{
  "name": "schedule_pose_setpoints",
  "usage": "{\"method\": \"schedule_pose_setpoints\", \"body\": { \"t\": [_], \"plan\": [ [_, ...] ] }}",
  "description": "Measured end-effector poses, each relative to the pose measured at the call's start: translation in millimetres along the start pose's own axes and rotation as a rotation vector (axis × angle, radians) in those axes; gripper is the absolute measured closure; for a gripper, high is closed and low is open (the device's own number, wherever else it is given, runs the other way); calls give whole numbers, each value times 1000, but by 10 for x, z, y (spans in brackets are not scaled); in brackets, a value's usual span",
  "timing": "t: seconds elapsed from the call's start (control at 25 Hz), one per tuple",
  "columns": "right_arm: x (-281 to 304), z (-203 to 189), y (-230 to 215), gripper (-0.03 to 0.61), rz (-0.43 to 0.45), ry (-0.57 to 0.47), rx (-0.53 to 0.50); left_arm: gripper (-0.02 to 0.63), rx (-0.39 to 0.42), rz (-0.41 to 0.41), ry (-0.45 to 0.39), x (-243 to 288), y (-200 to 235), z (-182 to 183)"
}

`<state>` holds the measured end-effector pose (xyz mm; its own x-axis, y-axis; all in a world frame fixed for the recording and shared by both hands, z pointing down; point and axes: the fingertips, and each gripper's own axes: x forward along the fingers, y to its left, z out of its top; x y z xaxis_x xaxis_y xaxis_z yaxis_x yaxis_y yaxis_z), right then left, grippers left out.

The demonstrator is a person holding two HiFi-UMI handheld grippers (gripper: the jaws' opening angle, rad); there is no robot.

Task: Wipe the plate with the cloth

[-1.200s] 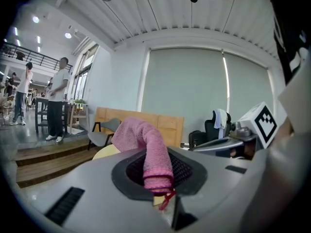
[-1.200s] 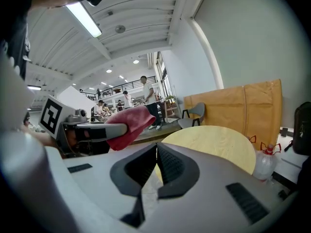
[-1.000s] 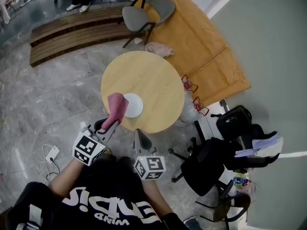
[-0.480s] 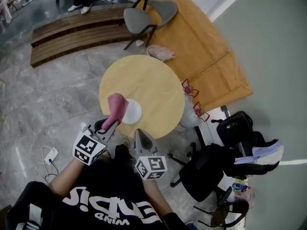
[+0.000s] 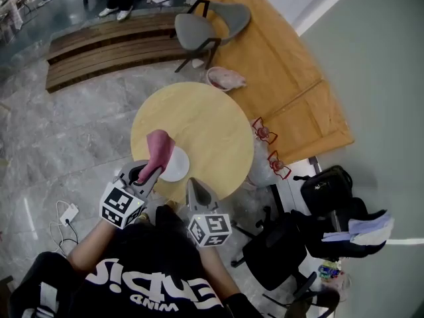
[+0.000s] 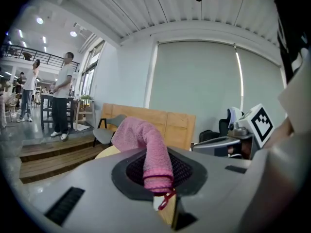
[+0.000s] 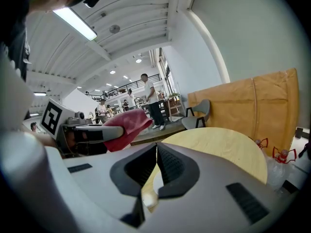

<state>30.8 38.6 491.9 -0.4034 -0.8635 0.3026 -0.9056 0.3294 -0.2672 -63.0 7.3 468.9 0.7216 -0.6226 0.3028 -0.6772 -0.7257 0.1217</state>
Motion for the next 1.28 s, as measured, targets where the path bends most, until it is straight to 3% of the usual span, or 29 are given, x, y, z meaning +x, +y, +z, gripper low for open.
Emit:
{"method": "schedule_pose_setpoints", "body": {
  "t": [0.56, 0.88, 1.08, 1.2, 1.28],
  "plan": [
    [321, -227, -751, 555, 66, 110, 26, 563, -2, 33, 101, 766, -14, -192],
    [542, -763, -770, 554, 112, 279, 25, 563, -3, -7, 189, 930, 31, -474],
    [671, -1046, -866, 554, 95, 374, 53, 563, 16, -55, 292, 1018, 100, -804],
    [749, -1199, -927, 551, 93, 432, 78, 563, 31, -75, 308, 1112, 134, -876],
    [833, -1333, -936, 513, 105, 480, 102, 563, 38, -87, 325, 1167, 170, -931]
  ]
}}
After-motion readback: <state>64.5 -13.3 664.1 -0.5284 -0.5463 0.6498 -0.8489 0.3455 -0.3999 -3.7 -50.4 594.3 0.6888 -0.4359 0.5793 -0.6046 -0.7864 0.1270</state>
